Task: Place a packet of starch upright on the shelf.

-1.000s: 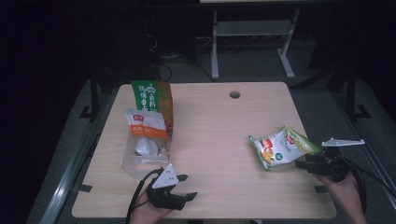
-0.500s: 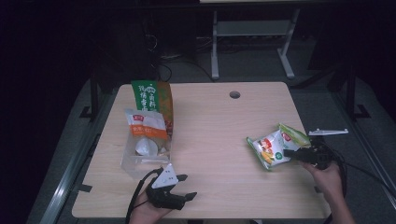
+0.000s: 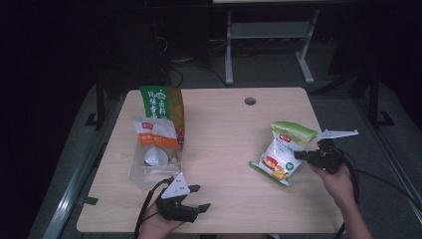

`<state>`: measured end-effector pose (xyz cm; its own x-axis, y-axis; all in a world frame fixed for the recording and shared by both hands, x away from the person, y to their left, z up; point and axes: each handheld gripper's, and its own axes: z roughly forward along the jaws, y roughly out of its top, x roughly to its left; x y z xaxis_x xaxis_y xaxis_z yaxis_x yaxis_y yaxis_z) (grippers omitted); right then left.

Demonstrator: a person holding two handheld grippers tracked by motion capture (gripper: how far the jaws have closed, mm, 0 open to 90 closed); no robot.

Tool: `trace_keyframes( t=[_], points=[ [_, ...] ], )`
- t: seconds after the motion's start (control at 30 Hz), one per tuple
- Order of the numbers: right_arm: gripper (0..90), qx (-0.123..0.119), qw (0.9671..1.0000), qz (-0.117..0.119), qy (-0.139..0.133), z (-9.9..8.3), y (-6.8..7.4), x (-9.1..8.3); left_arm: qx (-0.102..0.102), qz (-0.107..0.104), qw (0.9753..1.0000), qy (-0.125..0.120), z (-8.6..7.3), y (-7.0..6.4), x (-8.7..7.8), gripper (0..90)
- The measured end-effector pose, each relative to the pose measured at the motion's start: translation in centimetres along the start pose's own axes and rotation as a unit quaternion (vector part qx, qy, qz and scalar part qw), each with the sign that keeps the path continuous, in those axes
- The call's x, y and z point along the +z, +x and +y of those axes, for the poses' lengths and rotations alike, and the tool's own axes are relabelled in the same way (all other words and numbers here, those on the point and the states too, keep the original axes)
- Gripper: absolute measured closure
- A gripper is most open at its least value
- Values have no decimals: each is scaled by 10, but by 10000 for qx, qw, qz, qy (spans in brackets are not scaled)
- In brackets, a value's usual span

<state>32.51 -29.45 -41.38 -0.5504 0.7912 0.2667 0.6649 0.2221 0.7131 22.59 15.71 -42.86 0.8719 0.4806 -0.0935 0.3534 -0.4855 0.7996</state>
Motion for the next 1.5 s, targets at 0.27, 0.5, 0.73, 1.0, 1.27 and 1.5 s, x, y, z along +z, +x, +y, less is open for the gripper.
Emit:
trace_keyframes(
  t=[0.27, 0.5, 0.73, 1.0, 1.27, 1.5],
  points=[
    [895, -445, 9982, 345, -205, 9, 16, 0, 79, -25, 10000, -12, 10, -3, 7, 325],
    [894, -822, 9946, 595, -209, 14, 31, 4, 94, -50, 9999, -121, 22, -3, 18, 323],
    [893, -1003, 9915, 794, -238, 14, 37, 7, 76, -207, 9995, -219, 43, 0, 44, 323],
    [894, -1217, 9881, 927, -169, 17, 45, 13, 128, -275, 9993, -198, 60, 6, 65, 341],
    [894, -1460, 9835, 1058, -124, 21, 54, 23, 78, -264, 9994, -217, 74, 16, 81, 376],
    [893, -1620, 9804, 1122, -55, 26, 61, 30, -37, -167, 9996, -220, 85, 28, 94, 433]
  ],
)
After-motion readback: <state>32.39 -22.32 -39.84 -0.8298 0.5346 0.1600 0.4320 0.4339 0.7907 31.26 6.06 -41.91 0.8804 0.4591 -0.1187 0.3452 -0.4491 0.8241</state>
